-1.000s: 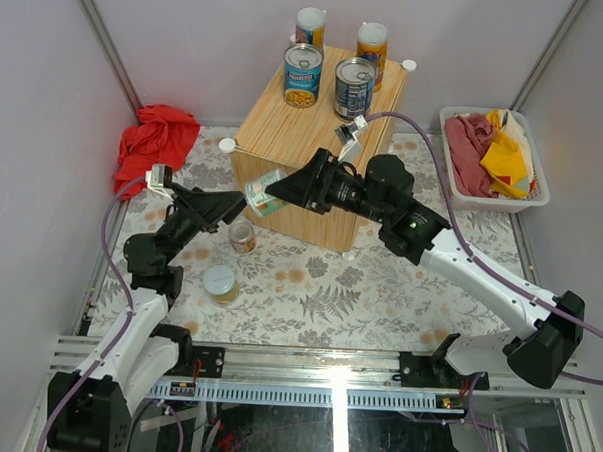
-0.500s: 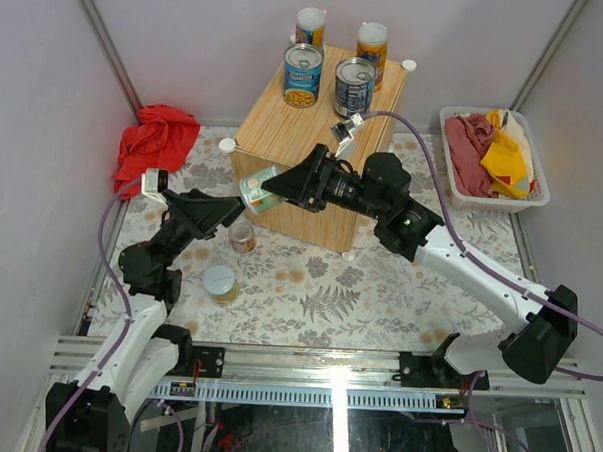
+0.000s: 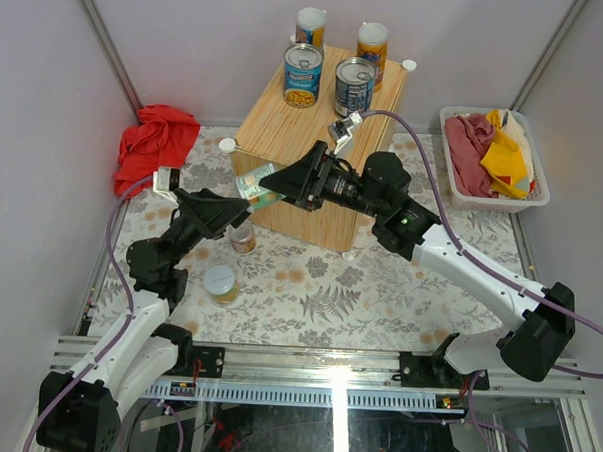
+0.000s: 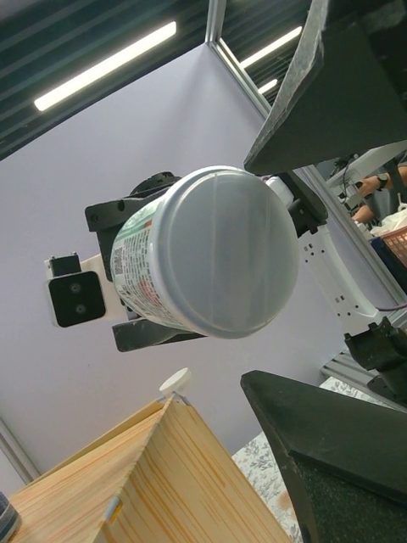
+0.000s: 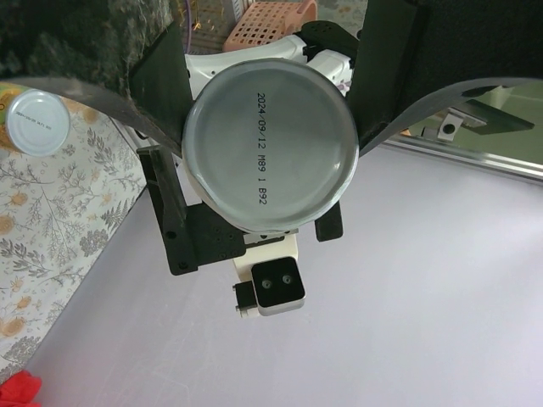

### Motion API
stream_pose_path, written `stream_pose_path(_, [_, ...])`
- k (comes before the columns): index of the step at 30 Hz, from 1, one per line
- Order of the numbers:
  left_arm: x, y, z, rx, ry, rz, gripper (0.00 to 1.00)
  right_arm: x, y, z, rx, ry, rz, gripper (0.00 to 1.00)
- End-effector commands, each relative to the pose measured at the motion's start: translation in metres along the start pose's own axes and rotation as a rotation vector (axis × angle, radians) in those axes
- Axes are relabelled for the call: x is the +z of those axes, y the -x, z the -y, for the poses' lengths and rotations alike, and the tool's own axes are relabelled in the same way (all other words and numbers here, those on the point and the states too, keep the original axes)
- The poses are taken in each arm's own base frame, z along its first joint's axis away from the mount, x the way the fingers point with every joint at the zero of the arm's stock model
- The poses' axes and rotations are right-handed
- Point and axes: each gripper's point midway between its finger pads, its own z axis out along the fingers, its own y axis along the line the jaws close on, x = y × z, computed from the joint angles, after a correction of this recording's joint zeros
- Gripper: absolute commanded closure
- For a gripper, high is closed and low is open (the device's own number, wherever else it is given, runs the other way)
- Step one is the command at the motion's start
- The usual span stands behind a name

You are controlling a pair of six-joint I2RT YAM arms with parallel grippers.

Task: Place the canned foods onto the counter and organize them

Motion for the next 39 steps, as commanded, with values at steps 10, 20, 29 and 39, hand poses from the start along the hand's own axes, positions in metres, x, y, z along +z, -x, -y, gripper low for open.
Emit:
stream_pose_path(10, [0.012,0.018,0.030,0.091,-0.066,0.074,0.00,-0.010,0.005,-0.040,-0.020,0.146,0.012,1.00])
stream_pose_path(20, [0.017,0.013,0.030,0.092,-0.073,0.040,0.05,-0.006,0.007,-0.042,-0.015,0.162,0.010,1.00])
stream_pose_path(29, [0.018,0.010,0.027,0.129,-0.043,0.033,0.24,-0.008,0.007,-0.038,-0.009,0.160,0.026,1.00])
stream_pose_path(39, [0.017,0.010,0.022,0.158,-0.003,0.032,0.42,-0.013,-0.001,-0.027,-0.018,0.123,0.031,0.99])
